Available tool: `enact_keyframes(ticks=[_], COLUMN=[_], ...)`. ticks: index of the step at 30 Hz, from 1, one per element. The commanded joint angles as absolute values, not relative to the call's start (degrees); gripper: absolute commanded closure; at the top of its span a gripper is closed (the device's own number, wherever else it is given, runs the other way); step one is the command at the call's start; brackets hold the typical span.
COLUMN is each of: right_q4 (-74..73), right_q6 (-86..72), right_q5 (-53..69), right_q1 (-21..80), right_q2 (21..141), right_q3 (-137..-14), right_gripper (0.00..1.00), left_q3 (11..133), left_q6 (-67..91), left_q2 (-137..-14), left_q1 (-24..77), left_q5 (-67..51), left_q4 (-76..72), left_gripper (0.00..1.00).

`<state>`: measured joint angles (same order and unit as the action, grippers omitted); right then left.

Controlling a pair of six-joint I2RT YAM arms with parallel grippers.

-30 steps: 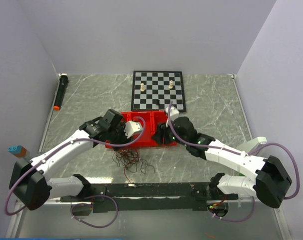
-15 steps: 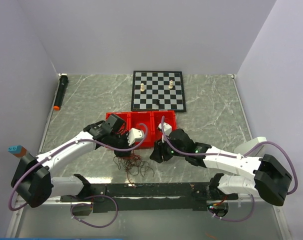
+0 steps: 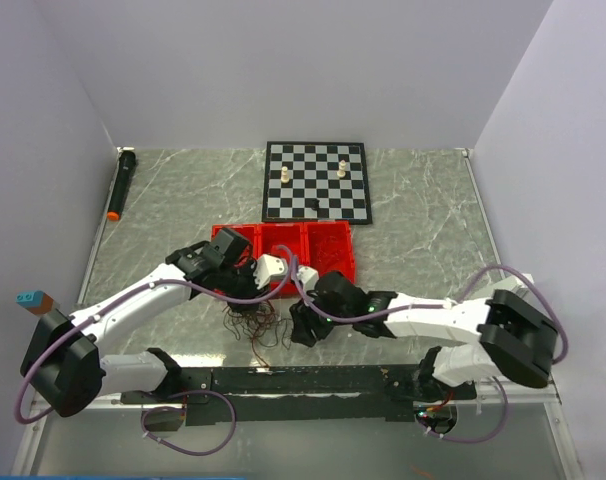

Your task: Untangle the cables

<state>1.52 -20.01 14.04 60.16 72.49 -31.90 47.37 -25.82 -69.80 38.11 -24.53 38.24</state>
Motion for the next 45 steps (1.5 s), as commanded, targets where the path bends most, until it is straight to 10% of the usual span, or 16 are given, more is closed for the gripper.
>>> enact_keyframes(ticks=[1, 16, 24, 45], right_q4=[2.72, 1.24, 0.18, -21.00], right_q6=[-16.44, -22.67, -27.59, -26.38], right_q5=[13.36, 10.38, 10.28, -7.20], right_q1=[60.38, 59.33, 59.06, 55.55], right_q2=[78.21, 86.83, 84.91, 41.50], right_q3=[-37.87, -43.41, -41.76, -35.75], right_gripper=[0.41, 0.48, 1.00, 1.00], left_q3=[46.23, 46.58, 44.65, 39.46], left_q6=[-24.96, -24.17, -23.99, -29.35], left_q2=[-69.70, -67.68, -65.30, -62.93], left_q1=[37.09, 36.91, 36.30, 35.68], left_q5=[-18.90, -21.62, -21.80, -19.51], left_q4=[35.60, 35.33, 35.16, 35.59], left_gripper=[0.65, 0.63, 0.63, 0.71])
